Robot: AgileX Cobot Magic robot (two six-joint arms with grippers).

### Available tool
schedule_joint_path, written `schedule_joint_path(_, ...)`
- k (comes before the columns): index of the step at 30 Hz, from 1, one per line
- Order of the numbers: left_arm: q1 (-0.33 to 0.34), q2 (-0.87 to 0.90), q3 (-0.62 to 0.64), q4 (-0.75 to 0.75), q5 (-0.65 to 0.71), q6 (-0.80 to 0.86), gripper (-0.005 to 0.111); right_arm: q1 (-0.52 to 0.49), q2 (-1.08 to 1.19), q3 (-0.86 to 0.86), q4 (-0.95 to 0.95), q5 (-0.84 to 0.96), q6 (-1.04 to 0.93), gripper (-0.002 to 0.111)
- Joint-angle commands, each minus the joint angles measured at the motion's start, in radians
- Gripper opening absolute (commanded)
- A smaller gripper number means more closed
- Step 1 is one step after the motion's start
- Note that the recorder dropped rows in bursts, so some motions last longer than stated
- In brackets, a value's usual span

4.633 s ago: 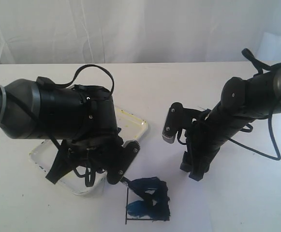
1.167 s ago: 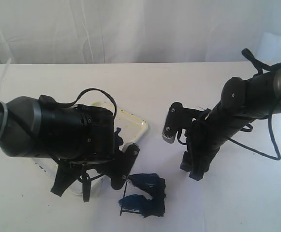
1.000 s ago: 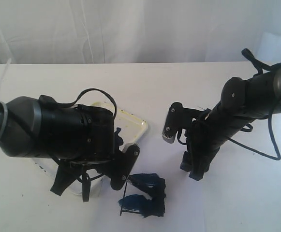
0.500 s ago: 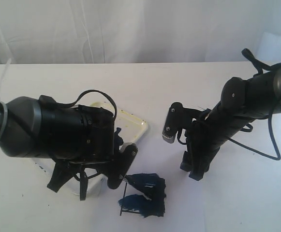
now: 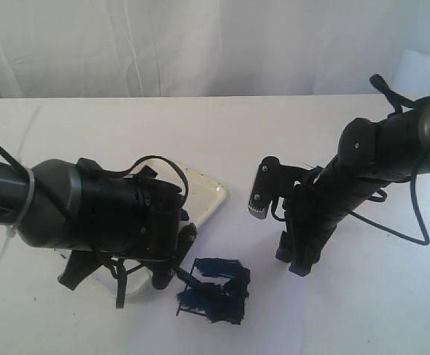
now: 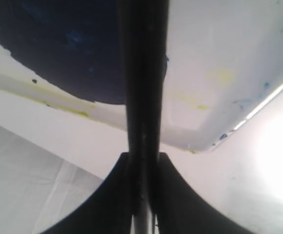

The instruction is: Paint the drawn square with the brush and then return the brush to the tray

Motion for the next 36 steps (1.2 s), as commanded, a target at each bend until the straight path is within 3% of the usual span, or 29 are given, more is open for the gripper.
schedule_joint_path(1,0.002,0.0,0.006,0.048,0.087,-0.03,0.0,0.0,0.004,0.004,-0.015,-0.001,-0.002,0.063)
schedule_joint_path(13,0.0,0.0,0.006,0.112,0.154,-0.11,0.0,0.0,0.004,0.004,-0.015,-0.001,-0.002,0.063)
schedule_joint_path(29,0.0,0.002,0.006,0.073,-0.155,-0.132,0.0,0.0,0.004,0.004,-0.015,-0.001,-0.002,0.063)
schedule_joint_path(36,0.0,0.008,0.006,0.079,-0.099,-0.097,0.0,0.0,0.004,0.004,-0.015,-0.001,-0.002,0.063)
